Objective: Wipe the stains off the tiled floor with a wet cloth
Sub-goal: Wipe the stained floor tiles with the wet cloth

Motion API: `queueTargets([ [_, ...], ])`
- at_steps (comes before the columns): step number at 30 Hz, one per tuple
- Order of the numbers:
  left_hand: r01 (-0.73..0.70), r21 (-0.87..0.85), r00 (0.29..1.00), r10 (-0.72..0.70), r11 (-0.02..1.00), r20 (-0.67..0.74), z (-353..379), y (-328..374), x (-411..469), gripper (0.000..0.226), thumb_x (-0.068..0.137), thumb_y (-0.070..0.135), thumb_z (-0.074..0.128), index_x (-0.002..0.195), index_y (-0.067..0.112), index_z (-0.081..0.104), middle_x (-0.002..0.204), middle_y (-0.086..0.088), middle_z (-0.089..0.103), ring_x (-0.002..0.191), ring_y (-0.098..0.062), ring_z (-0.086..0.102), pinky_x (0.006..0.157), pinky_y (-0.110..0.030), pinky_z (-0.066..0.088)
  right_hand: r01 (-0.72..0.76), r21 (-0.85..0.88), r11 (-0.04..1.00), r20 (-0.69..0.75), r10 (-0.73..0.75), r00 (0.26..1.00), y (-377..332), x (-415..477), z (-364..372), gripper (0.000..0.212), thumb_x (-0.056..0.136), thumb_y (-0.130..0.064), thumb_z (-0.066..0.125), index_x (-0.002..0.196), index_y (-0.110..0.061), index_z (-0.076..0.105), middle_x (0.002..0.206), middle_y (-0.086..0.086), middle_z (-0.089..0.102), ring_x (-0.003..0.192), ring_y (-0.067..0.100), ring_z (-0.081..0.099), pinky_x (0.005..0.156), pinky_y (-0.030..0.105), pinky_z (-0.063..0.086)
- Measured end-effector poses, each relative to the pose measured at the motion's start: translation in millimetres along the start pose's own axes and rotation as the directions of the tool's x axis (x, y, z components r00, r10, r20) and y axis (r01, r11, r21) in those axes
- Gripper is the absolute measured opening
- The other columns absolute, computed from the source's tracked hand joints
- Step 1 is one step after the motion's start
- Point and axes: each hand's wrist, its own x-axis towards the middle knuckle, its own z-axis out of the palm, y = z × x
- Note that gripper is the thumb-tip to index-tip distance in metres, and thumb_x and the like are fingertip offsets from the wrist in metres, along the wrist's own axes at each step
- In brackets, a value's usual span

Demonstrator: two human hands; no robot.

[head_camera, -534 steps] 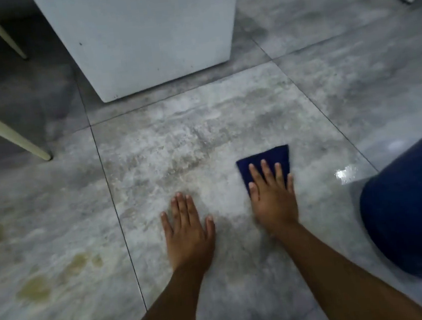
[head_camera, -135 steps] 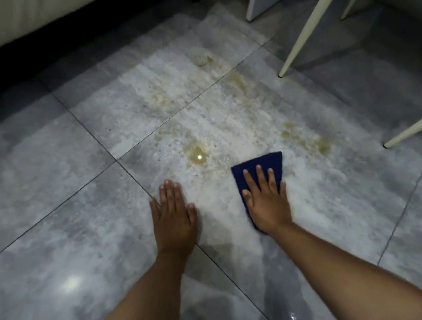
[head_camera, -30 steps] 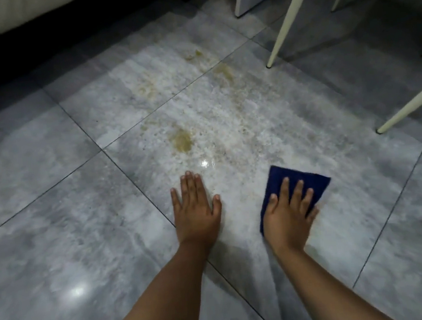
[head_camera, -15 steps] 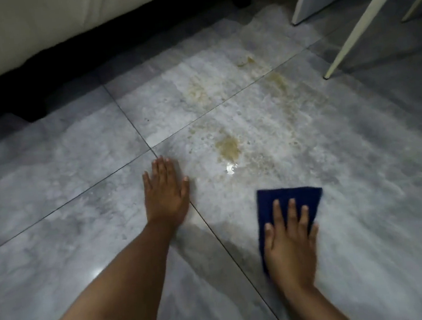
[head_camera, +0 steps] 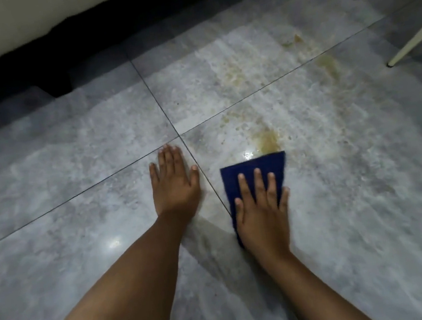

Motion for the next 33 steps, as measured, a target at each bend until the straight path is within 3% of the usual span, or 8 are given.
queueTargets([
  [4, -0.013, -0.02, 1.0, 0.013, 1.0, 0.002, -2.5, -1.0, -2.2, 0.066, 0.099, 0.049, 0.01, 0.154, 0.016, -0.006, 0.162, -0.002, -0.012, 0.146, -0.011, -0.017, 0.12, -0.04, -0.008, 0.17, -0.029, 0.985, 0.104, -0.166, 0.981, 2.3, 84.1, -11.1, 0.052, 0.102, -0.043, 0.018, 0.153, -0.031, 0.014, 0.162, 0.001, 0.005, 0.148, 0.025, -0.004, 0.116, 0.049, -0.006],
  [7, -0.018, -0.025, 1.0, 0.018, 1.0, 0.004, -1.6, -1.4, -1.4, 0.065, 0.1, 0.049, 0.012, 0.154, 0.016, -0.007, 0.161, -0.002, -0.013, 0.146, -0.011, -0.018, 0.12, -0.039, -0.009, -0.009, -0.069, 0.998, 0.092, 0.015, 0.996, 33.9, 123.9, -22.0, 0.053, 0.102, -0.043, 0.017, 0.153, -0.032, 0.008, 0.162, 0.001, 0.0, 0.148, 0.025, -0.006, 0.118, 0.05, -0.002],
  [11, -0.006, -0.017, 1.0, 0.006, 1.0, -0.008, -1.1, -0.6, -1.1, 0.069, 0.097, 0.05, 0.007, 0.154, 0.013, -0.004, 0.162, -0.004, -0.01, 0.147, -0.014, -0.015, 0.119, -0.04, -0.011, -0.284, 0.008, 0.959, -0.001, 0.284, 0.959, 33.4, 70.4, -20.7, 0.053, 0.102, -0.042, 0.015, 0.153, -0.03, 0.008, 0.162, 0.004, 0.001, 0.148, 0.026, -0.007, 0.118, 0.051, -0.003],
  [14, -0.021, -0.022, 1.0, 0.02, 1.0, -0.007, -0.5, -0.6, -1.9, 0.067, 0.097, 0.048, 0.004, 0.154, 0.013, -0.005, 0.162, -0.004, -0.011, 0.147, -0.014, -0.016, 0.119, -0.04, -0.01, -0.122, -0.009, 0.992, 0.014, 0.123, 0.992, -4.9, 36.3, -6.5, 0.057, 0.098, -0.045, 0.011, 0.152, -0.029, 0.013, 0.161, 0.005, 0.007, 0.148, 0.028, -0.002, 0.118, 0.05, -0.004],
  [18, -0.042, -0.029, 0.999, 0.042, 0.999, -0.016, -1.4, -3.9, -2.9, 0.063, 0.099, 0.043, 0.004, 0.154, 0.014, -0.002, 0.162, -0.003, -0.009, 0.147, -0.014, -0.015, 0.12, -0.04, -0.009, 0.092, -0.04, 0.995, 0.115, -0.087, 0.99, -6.9, 89.5, -9.4, 0.053, 0.101, -0.044, 0.014, 0.153, -0.033, 0.007, 0.162, 0.0, -0.002, 0.148, 0.024, -0.011, 0.116, 0.048, -0.01],
  [24, -0.063, -0.056, 0.996, 0.06, 0.996, -0.06, -0.9, -3.2, -2.2, 0.063, 0.097, 0.037, 0.004, 0.154, 0.011, 0.007, 0.163, -0.007, 0.001, 0.149, -0.017, -0.006, 0.119, -0.04, -0.009, -0.18, -0.047, 0.982, 0.058, 0.183, 0.981, 29.8, 77.6, -18.2, 0.053, 0.102, -0.044, 0.016, 0.153, -0.033, 0.007, 0.162, 0.001, 0.001, 0.148, 0.025, -0.008, 0.118, 0.051, -0.004],
  [29, 0.073, -0.069, 0.989, -0.081, 0.995, -0.12, 4.7, -5.4, -5.1, 0.058, 0.101, 0.032, 0.014, 0.154, 0.008, 0.011, 0.162, -0.01, 0.008, 0.149, -0.02, 0.0, 0.119, -0.046, -0.007, 0.168, -0.053, 0.984, 0.098, -0.162, 0.982, -19.8, 29.0, -2.6, 0.056, 0.098, -0.046, 0.016, 0.15, -0.03, 0.026, 0.159, 0.005, 0.019, 0.147, 0.031, 0.01, 0.116, 0.053, 0.004],
  [33, 0.089, -0.027, 0.993, -0.09, 0.996, -0.073, 3.6, -5.8, -1.2, 0.059, 0.1, 0.033, 0.011, 0.154, 0.009, 0.005, 0.162, -0.01, 0.002, 0.149, -0.02, -0.005, 0.12, -0.048, -0.004, 0.319, -0.033, 0.947, 0.171, -0.309, 0.936, -52.5, 102.5, 0.7, 0.053, 0.101, -0.046, 0.014, 0.152, -0.035, 0.01, 0.162, 0.001, 0.002, 0.148, 0.025, -0.006, 0.116, 0.053, -0.005],
])
